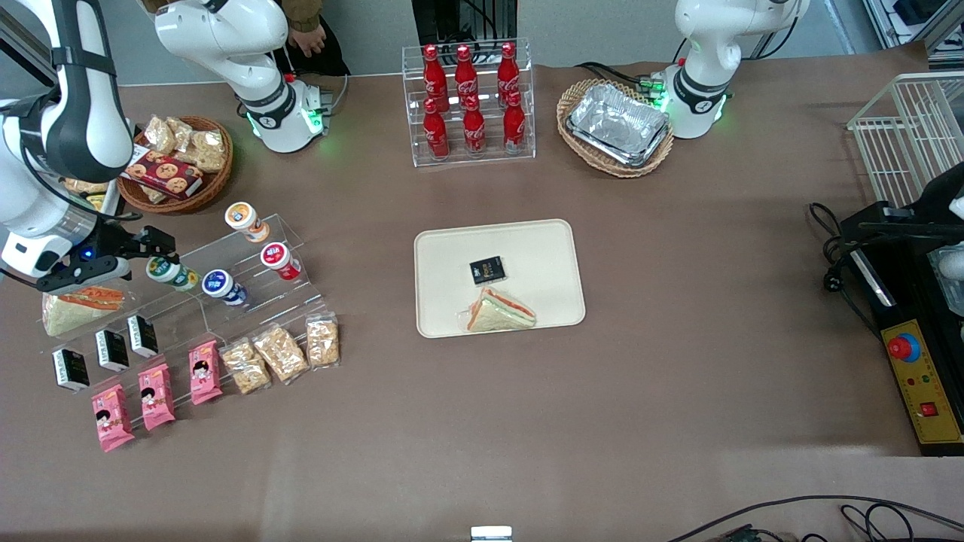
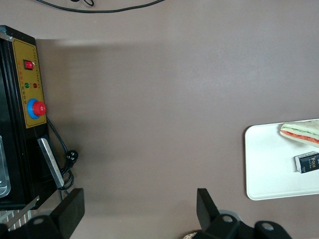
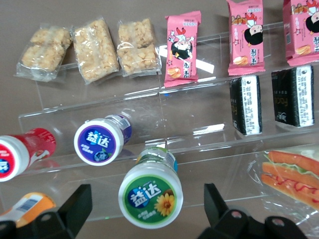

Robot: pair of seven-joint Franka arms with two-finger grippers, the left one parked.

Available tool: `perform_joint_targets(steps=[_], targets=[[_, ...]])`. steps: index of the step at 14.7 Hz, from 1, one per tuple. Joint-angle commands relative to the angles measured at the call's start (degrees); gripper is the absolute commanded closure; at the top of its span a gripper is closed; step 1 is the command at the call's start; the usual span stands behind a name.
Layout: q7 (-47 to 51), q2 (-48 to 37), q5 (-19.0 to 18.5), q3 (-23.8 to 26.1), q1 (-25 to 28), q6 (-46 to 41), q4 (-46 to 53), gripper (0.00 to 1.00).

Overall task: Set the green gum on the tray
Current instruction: 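Lower the right gripper onto the green-labelled gum bottle and close it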

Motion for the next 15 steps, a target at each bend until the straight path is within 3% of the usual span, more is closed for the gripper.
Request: perform_joint_targets(steps=[1, 7, 8, 9, 11, 12, 15], targets=[[0.9, -1.5, -0.8, 0.1, -0.3, 4.1, -4.0, 0.0], [0.9, -1.5, -0.8, 0.1, -0.4, 6.5, -6.2, 0.01], [0.9, -1.5, -0.9, 0.1, -0.3, 6.5, -6.2, 0.17], [1.0, -1.5, -0.9, 0.1, -0.3, 6.4, -6.2, 0.42], [1.1, -1.1, -0.9, 0.1, -0.3, 6.4, -6.1, 0.65], [1.1, -1.0, -0.9, 0.1, -0.3, 6.3, -6.1, 0.7], [1.2, -0.8, -1.0, 0.1, -0.4, 6.1, -5.7, 0.69]])
